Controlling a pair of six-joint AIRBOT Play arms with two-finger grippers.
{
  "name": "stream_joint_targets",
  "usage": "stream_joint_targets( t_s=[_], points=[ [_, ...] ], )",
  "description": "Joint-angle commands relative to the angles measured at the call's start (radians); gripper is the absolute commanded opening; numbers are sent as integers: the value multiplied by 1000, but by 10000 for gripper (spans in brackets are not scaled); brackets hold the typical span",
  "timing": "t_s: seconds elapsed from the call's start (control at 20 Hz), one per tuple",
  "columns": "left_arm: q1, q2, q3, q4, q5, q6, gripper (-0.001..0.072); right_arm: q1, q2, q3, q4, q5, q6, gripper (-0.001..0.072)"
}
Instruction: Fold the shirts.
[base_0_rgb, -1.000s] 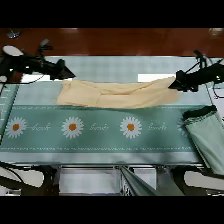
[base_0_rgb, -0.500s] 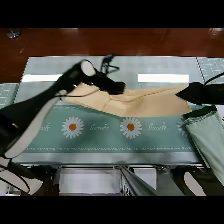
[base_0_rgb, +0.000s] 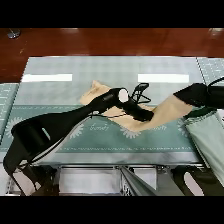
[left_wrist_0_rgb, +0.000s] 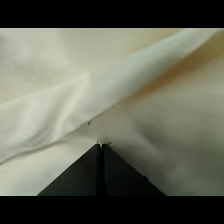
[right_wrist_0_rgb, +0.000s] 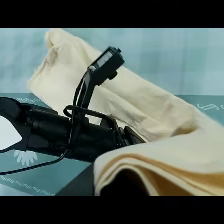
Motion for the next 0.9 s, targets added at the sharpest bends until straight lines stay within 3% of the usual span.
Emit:
stream_joint_targets(
  t_s=[0.0,0.2,0.3,0.45,0.55,0.7,0.85],
  points=[
    [90,2,82,-27,-119,35,26,2,3,0,17,4,8,20],
    [431,124,108,-29,-176,24,26,12,-25,0,125,-10,-26,20],
    [624,217,108,-19,-223,35,26,114,-85,23,131,-69,-31,20],
    [894,390,105,-6,-291,56,26,326,-291,166,99,-207,-14,20],
    [1021,542,72,-6,-301,129,26,420,-487,312,109,-260,-8,21],
    [1091,782,-68,-6,-259,206,26,536,-796,541,134,-264,-2,21],
    [1043,985,-285,-6,-186,208,26,616,-1046,719,142,-281,27,21]
  ],
)
